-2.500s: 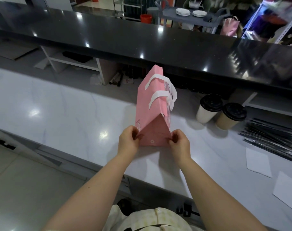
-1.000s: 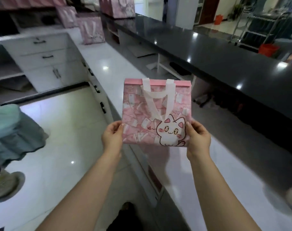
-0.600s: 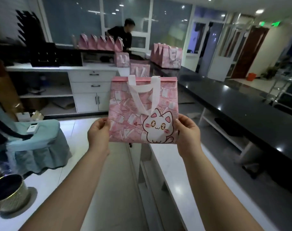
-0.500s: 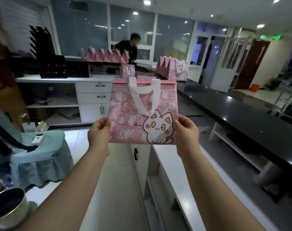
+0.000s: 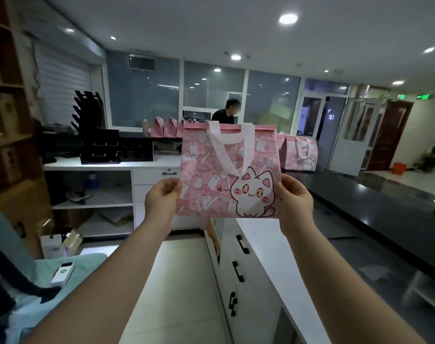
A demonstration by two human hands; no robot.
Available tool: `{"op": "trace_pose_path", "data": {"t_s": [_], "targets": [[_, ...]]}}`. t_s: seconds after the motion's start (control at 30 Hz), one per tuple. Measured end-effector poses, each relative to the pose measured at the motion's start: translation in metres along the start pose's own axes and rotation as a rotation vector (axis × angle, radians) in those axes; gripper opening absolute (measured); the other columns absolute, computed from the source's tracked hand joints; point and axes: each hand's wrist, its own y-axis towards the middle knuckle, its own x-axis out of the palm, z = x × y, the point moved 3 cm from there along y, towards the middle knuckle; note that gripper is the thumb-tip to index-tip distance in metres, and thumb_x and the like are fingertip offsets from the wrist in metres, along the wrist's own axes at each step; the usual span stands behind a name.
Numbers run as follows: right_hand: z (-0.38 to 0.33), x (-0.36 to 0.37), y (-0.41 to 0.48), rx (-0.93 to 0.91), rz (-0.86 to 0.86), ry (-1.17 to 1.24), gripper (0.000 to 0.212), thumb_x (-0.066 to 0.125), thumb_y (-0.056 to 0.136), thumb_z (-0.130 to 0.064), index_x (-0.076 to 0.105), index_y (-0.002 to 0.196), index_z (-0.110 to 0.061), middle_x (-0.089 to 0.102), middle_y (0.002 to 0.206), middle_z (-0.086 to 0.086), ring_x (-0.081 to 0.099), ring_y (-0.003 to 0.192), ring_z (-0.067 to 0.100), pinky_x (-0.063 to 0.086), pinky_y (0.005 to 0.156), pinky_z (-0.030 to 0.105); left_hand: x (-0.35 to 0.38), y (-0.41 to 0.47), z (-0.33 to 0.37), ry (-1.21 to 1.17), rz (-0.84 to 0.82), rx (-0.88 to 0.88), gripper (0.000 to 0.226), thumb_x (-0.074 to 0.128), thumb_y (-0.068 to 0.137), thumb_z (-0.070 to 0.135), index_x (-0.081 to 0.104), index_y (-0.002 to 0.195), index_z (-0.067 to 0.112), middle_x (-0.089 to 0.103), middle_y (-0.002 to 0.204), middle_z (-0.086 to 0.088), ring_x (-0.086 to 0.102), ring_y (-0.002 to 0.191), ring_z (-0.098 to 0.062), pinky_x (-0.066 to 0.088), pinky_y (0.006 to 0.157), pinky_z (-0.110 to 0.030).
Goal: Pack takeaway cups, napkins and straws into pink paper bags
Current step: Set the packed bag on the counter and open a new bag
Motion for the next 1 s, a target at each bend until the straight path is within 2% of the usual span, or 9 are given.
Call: {"op": "trace_pose_path", "data": {"t_s": [0.07,0.17,0.23,0.37,0.53,0.7,0.77,0.87,1.0], "targets": [[0.005,0.017,0.029,-0.018,-0.009,-0.004,0.017,0.065,0.091,-0.014,0.067,0.106,-0.008,0.073,0.101,0.012,0.071,0.087,0.027,0.059,0.062,0.036,0.007,0.034,-0.006,-0.040,-0.020,-0.020,0.013,0.063,0.093,0.010,0.067,0.087,0.021,0.071,0.096,-0.004,0.067,0.088,-0.023,0.057,0.076,-0.037],[0.015,0.041,0.072,-0.034,-0.030,0.014,0.019,0.066,0.090,-0.014,0.067,0.108,-0.008,0.072,0.104,0.013,0.069,0.095,0.034,0.059,0.076,0.051,0.016,0.081,-0.011,-0.096,-0.046,-0.047,0.015,0.063,0.093,0.008,0.067,0.085,0.020,0.072,0.086,0.002,0.069,0.074,-0.014,0.055,0.058,-0.027],[0.027,0.054,0.101,-0.040,-0.052,0.026,0.017,0.065,0.090,-0.015,0.067,0.106,-0.009,0.072,0.104,0.013,0.069,0.096,0.035,0.057,0.079,0.054,0.020,0.110,-0.017,-0.113,-0.077,-0.055,0.012,0.063,0.093,0.009,0.069,0.089,0.019,0.073,0.086,0.003,0.070,0.069,-0.009,0.054,0.054,-0.024],[0.064,0.079,0.164,-0.041,-0.095,0.045,0.017,0.063,0.091,-0.012,0.066,0.107,-0.007,0.069,0.110,0.020,0.067,0.097,0.038,0.056,0.081,0.057,0.029,0.170,-0.040,-0.105,-0.081,-0.074,0.013,0.065,0.092,0.013,0.068,0.105,0.014,0.073,0.100,-0.003,0.071,0.081,-0.015,0.056,0.064,-0.030],[0.099,0.114,0.257,-0.047,-0.162,0.080,0.014,0.061,0.092,-0.007,0.066,0.105,-0.007,0.069,0.108,0.021,0.066,0.100,0.041,0.055,0.084,0.057,0.063,0.253,-0.056,-0.098,-0.036,-0.082,0.012,0.064,0.092,0.008,0.066,0.098,0.018,0.071,0.103,-0.004,0.068,0.084,-0.018,0.057,0.071,-0.034],[0.103,0.159,0.360,-0.068,-0.233,0.136,0.009,0.062,0.091,-0.010,0.068,0.098,-0.012,0.075,0.093,0.008,0.072,0.084,0.028,0.059,0.065,0.042,0.109,0.349,-0.034,-0.036,-0.018,0.025,0.016,0.061,0.093,0.007,0.066,0.094,0.022,0.069,0.102,-0.004,0.067,0.083,-0.018,0.057,0.076,-0.037],[0.112,0.178,0.397,-0.075,-0.237,0.147,0.011,0.062,0.092,-0.011,0.067,0.101,-0.011,0.075,0.096,0.009,0.072,0.087,0.028,0.059,0.068,0.044,0.117,0.382,-0.035,-0.032,0.024,0.066,0.015,0.061,0.093,0.007,0.066,0.096,0.021,0.069,0.106,-0.005,0.066,0.092,-0.023,0.057,0.082,-0.040],[0.145,0.204,0.438,-0.012,-0.236,0.139,0.018,0.060,0.093,-0.011,0.065,0.109,-0.006,0.073,0.101,0.013,0.070,0.094,0.034,0.058,0.079,0.053,0.119,0.418,-0.060,0.081,0.186,0.185,0.017,0.062,0.094,0.011,0.067,0.089,0.026,0.070,0.098,0.002,0.067,0.093,-0.018,0.057,0.076,-0.034],[0.194,0.228,0.480,0.119,-0.194,0.085,0.015,0.058,0.094,-0.014,0.066,0.106,-0.009,0.074,0.097,0.011,0.071,0.089,0.033,0.058,0.076,0.054,0.123,0.472,-0.102,0.100,0.243,0.162,0.016,0.060,0.094,0.010,0.067,0.088,0.024,0.068,0.094,0.003,0.065,0.088,-0.017,0.058,0.070,-0.030]]}}
